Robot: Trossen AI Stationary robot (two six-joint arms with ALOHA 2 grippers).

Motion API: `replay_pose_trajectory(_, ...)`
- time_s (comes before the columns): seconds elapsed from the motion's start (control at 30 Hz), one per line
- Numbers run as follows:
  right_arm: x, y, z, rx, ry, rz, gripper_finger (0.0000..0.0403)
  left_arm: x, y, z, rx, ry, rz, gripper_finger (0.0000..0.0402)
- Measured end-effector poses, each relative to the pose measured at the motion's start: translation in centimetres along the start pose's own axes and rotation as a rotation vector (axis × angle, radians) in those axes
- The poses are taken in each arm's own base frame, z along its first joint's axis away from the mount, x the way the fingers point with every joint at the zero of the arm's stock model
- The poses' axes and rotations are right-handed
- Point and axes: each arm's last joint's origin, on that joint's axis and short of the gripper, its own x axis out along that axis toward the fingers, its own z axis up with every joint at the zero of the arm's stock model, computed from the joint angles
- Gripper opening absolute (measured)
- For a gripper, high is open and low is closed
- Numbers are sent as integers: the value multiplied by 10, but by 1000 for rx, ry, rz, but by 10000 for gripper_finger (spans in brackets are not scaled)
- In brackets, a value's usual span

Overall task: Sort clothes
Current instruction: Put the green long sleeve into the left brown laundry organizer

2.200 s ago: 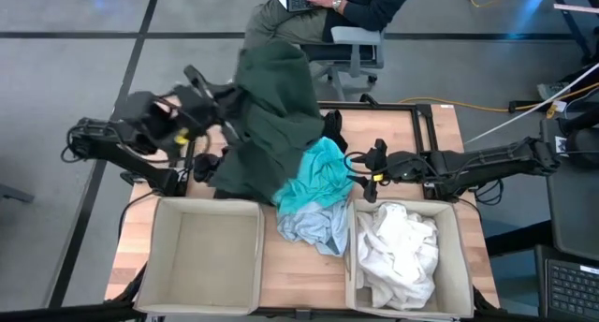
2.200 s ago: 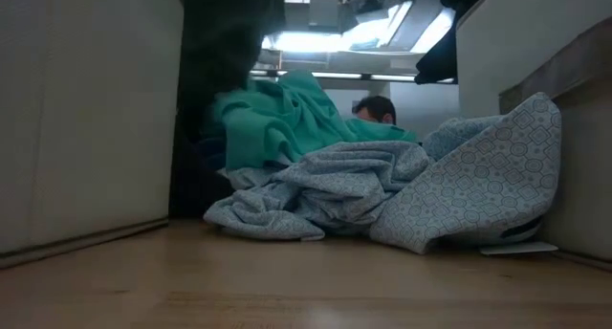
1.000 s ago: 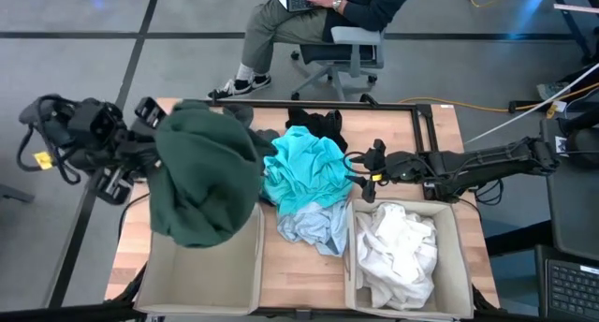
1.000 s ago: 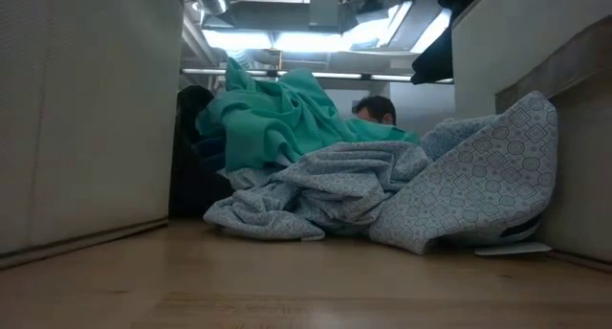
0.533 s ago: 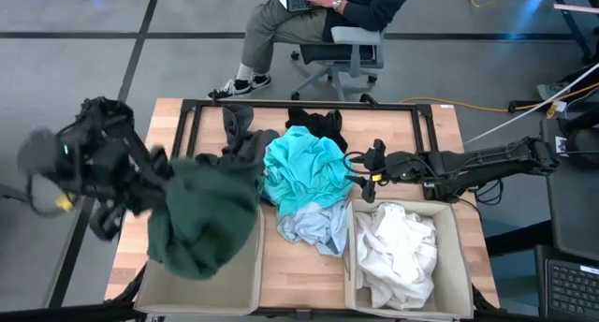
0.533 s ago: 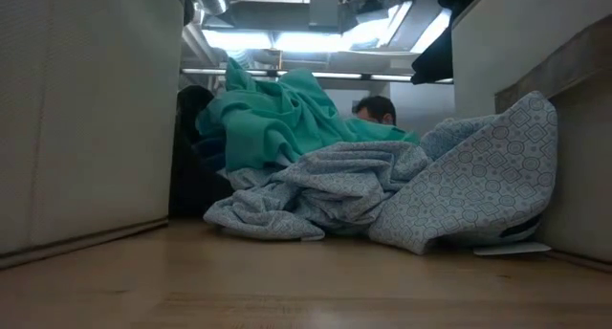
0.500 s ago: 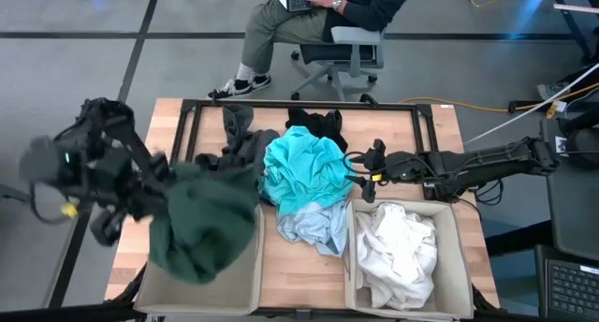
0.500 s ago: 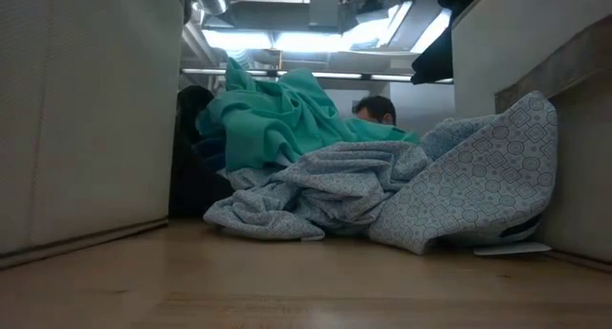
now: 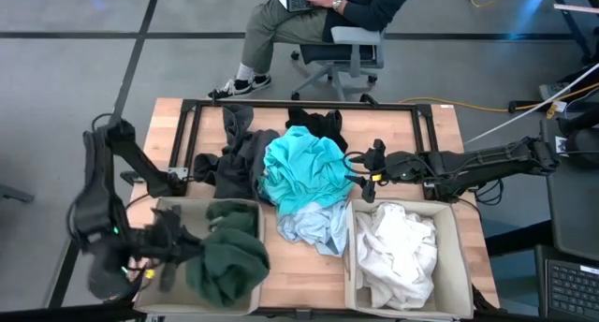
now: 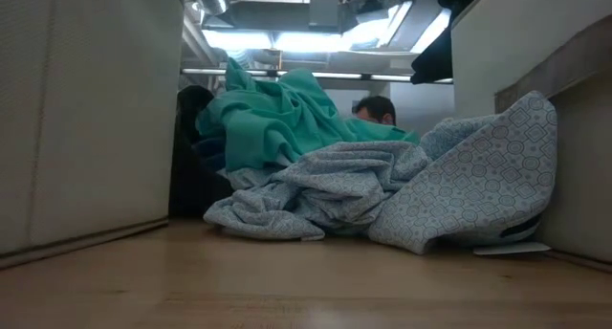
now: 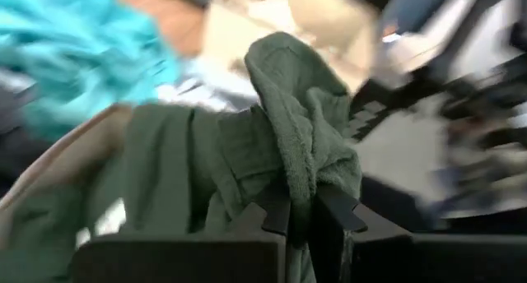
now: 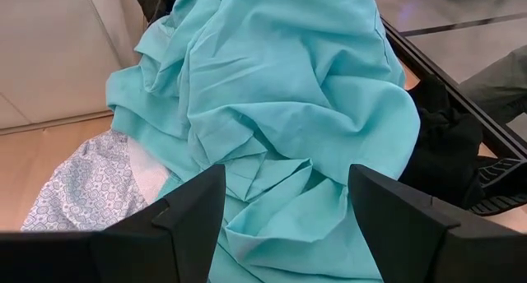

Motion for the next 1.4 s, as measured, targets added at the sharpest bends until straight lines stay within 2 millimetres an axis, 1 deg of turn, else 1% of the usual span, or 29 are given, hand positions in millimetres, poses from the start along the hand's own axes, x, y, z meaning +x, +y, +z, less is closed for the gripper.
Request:
replay_pose_trajectory(0.1,0,0,0,0,-1,0,257,13,5,-22,89,53,89,16)
replay_pose_trajectory(0.27,0,0,0,-5,-2,0,257,33,13,-57,110,144,193,16)
replay_pose_trajectory(0.47,0,0,1,-8,-5,1,257,60,34,-93,-18,273,342,16)
replay_pose_trajectory(0.6,0,0,1,-8,-6,2,257,73,49,-111,-84,417,415,17)
replay_pose_trajectory(0.67,0,0,1,-8,-5,2,257,78,54,-118,-121,448,428,17)
replay_pose_trajectory(0.77,0,0,1,-8,-6,2,257,82,59,-122,-130,453,445,17)
replay_pose_trajectory(0.9,0,0,1,-8,-6,3,257,86,62,-119,-138,450,476,17)
replay_pose_trajectory(1.07,0,0,1,-9,-6,4,257,87,64,-118,-217,533,532,18)
replay_pose_trajectory(1.2,0,0,1,-10,-6,4,257,86,64,-118,-258,554,547,18)
replay_pose_trajectory(1.3,0,0,1,-11,-6,4,257,87,64,-118,-297,557,560,37)
replay_pose_trajectory(1.4,0,0,1,-11,-6,4,257,87,64,-118,-316,553,565,75)
